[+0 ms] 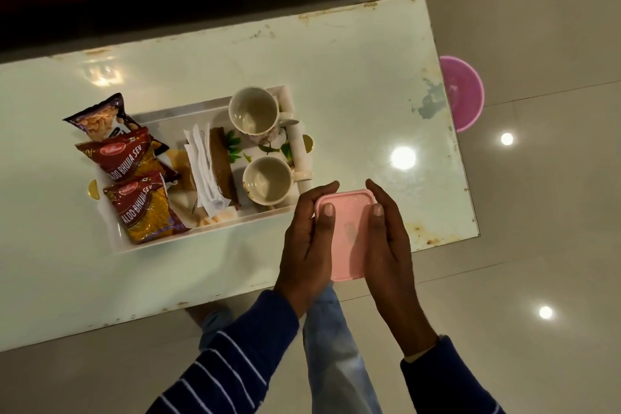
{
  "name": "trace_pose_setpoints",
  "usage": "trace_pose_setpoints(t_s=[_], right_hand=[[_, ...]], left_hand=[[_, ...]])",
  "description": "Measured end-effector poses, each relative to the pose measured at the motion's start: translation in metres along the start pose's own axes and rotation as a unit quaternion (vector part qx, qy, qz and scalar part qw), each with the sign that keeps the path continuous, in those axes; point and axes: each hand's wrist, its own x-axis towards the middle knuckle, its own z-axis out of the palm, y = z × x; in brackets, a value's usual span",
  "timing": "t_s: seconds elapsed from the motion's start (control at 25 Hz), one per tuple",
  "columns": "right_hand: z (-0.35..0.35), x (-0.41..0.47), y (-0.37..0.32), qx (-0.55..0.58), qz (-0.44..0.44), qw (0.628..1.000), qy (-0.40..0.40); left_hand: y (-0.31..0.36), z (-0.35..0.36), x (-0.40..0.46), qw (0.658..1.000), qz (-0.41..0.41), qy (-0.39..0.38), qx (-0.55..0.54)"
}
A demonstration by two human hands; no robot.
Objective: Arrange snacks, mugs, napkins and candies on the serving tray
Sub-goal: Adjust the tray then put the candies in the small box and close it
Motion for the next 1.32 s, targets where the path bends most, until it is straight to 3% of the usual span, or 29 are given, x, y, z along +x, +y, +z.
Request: trace_pose_setpoints(t_s=[0.16, 0.36, 0.56, 0.72, 0.8, 0.92, 1.0, 1.08, 1.12, 1.2, 1.28, 1.32], right_hand=[[-0.005, -0.011, -0.031, 0.119, 0.079, 0.99, -0.011], [-0.006, -0.042, -0.119, 0.101, 0.025, 0.995, 0.006], [-0.006, -0.099, -0.233, 0.071, -0.027, 0.997, -0.017], [-0.01, -0.155, -0.313, 0.008, -0.001, 0.992, -0.127], [-0.014, -0.182, -0.354, -0.035, -0.033, 0.975, -0.215], [-0.009, -0.209, -0.409, -0.045, -0.047, 0.956, -0.287], [0.004, -0.219, -0.433, -0.092, -0.047, 0.942, -0.32], [0.019, -0.233, -0.449, -0.101, -0.046, 0.946, -0.304], [0.023, -0.24, -0.452, -0.083, -0.073, 0.959, -0.262], [0.024, -0.257, -0.452, -0.057, -0.253, 0.955, -0.142], [0.023, -0.278, -0.45, -0.152, -0.45, 0.873, -0.112], [0.026, -0.287, -0.447, -0.214, -0.506, 0.828, -0.113]], left_hand=[[0.025, -0.005, -0.008, 1.0, 0.02, 0.006, 0.002], [0.102, -0.023, -0.04, 0.999, 0.031, 0.025, -0.018], [0.215, -0.066, -0.094, 0.994, 0.101, 0.025, -0.026], [0.297, -0.128, -0.14, 0.983, 0.182, 0.016, 0.01], [0.325, -0.16, -0.169, 0.965, 0.252, -0.062, 0.034], [0.348, -0.192, -0.203, 0.931, 0.324, -0.168, 0.024], [0.359, -0.204, -0.217, 0.914, 0.383, -0.13, 0.034], [0.369, -0.221, -0.229, 0.898, 0.436, -0.041, 0.049], [0.374, -0.231, -0.233, 0.889, 0.451, 0.011, 0.076], [0.385, -0.251, -0.24, 0.862, 0.469, 0.111, 0.155], [0.392, -0.263, -0.244, 0.829, 0.484, 0.176, 0.218], [0.393, -0.265, -0.246, 0.815, 0.492, 0.192, 0.237]])
